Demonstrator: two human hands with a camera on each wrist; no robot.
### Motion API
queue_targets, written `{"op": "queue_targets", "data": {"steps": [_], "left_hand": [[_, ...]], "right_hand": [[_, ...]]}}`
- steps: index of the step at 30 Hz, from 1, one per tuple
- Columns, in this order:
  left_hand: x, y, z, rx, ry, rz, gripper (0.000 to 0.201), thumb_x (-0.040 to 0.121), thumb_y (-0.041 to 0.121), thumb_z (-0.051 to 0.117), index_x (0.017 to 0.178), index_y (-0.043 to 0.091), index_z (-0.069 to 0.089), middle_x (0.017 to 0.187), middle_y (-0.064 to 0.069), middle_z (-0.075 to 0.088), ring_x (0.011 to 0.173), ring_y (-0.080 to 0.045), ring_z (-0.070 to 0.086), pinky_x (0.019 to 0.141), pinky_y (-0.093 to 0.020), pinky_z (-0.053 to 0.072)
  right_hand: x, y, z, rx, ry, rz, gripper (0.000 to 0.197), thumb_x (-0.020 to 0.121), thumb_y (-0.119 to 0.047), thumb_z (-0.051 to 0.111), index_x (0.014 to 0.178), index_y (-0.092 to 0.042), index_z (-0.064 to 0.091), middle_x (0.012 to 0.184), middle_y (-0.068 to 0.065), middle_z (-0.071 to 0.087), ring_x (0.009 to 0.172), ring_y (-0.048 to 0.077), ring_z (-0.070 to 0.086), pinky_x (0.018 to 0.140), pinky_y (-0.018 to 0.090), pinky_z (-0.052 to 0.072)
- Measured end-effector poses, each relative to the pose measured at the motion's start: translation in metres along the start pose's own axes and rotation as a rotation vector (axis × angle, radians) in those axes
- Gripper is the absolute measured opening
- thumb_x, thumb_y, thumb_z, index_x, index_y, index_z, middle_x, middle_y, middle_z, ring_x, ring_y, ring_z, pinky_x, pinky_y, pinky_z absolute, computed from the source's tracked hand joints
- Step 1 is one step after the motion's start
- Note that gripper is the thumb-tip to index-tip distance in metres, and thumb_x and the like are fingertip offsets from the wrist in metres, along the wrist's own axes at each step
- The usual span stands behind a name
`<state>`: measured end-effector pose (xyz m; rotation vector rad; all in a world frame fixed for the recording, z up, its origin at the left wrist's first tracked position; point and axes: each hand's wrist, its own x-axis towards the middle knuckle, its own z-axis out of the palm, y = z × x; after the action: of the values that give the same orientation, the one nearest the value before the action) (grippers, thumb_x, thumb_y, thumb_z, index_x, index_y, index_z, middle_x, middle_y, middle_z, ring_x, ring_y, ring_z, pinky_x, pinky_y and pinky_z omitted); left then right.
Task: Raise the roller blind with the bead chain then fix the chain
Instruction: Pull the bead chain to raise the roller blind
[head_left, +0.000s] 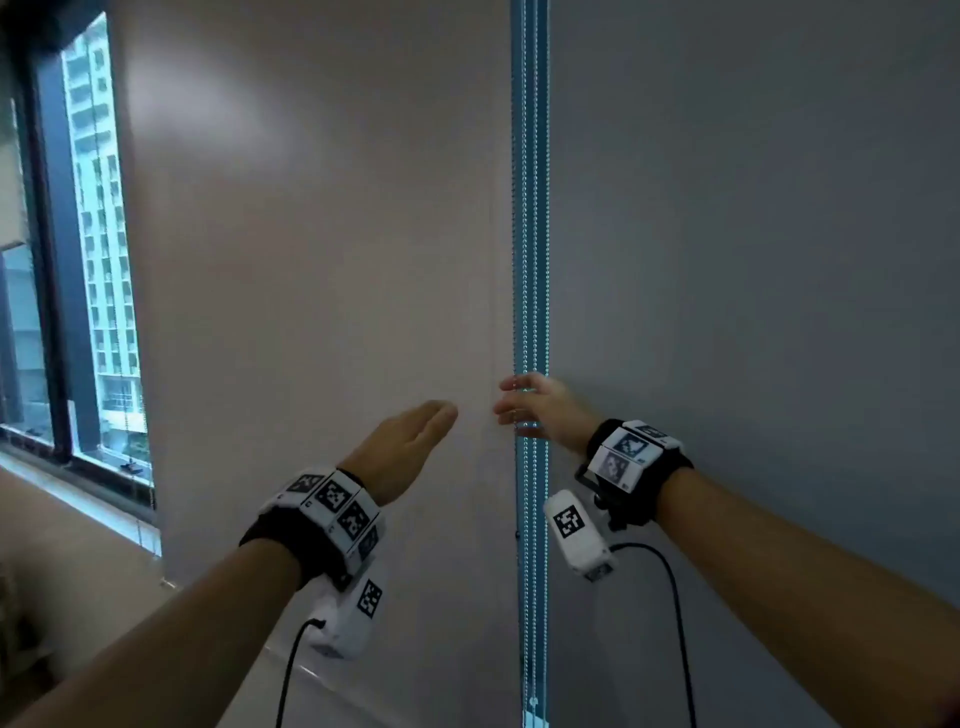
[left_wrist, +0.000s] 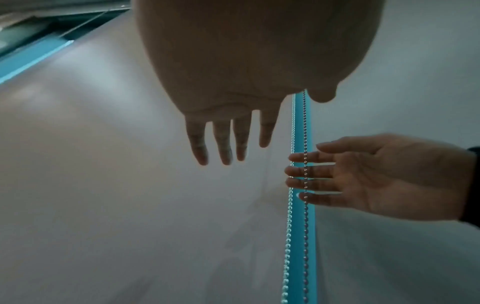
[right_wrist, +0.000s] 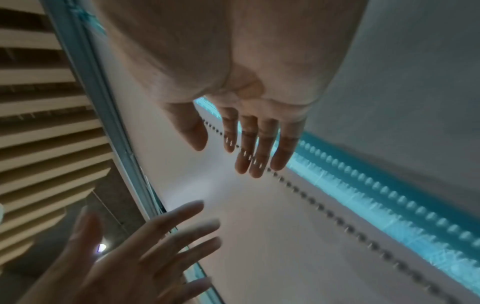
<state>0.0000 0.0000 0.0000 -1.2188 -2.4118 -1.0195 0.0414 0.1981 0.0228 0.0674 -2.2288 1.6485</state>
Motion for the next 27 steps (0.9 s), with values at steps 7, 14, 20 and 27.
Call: {"op": "queue_targets", "data": {"steps": [7,14,20,27], "left_hand": [[0.042,-0.05,0.03,-0.34,0.098,0.058,0.049,0.096,0.049,0.028,0.116,0.015,0.057,0.107,-0.001,0.065,0.096,-0.017,0.064,0.086,-0.04,0.051],[0.092,-0.081,0.046,-0.724,0.015,0.145,0.032,0.102,0.03,0.032,0.113,0.013,0.058,0.096,-0.009,0.071,0.084,-0.023,0.07,0.077,-0.042,0.053],[0.115,-0.091,0.059,-0.911,-0.099,0.177,0.023,0.101,0.021,0.036,0.105,0.013,0.058,0.091,-0.006,0.072,0.083,-0.021,0.068,0.073,-0.037,0.051],[0.128,-0.083,0.073,-1.077,-0.251,0.227,0.026,0.097,0.028,0.04,0.098,0.015,0.062,0.085,-0.01,0.069,0.078,-0.022,0.067,0.073,-0.035,0.05]], "right_hand": [[0.026,0.011,0.023,0.099,0.032,-0.072,0.026,0.099,-0.011,0.047,0.122,0.0,0.051,0.09,0.01,0.065,0.083,0.023,0.065,0.078,0.032,0.054],[0.05,0.016,0.039,0.177,0.074,-0.134,0.017,0.1,-0.011,0.043,0.098,-0.008,0.059,0.067,0.004,0.058,0.055,0.015,0.058,0.051,0.024,0.05],[0.063,-0.002,0.044,0.239,0.117,-0.205,0.016,0.101,-0.012,0.041,0.097,-0.007,0.056,0.054,-0.001,0.037,0.039,0.01,0.035,0.039,0.019,0.025],[0.056,0.015,0.048,0.219,0.234,-0.424,0.039,0.105,-0.033,0.026,0.071,-0.018,0.039,0.049,-0.014,0.027,0.038,0.004,0.017,0.034,0.016,0.015]]}}
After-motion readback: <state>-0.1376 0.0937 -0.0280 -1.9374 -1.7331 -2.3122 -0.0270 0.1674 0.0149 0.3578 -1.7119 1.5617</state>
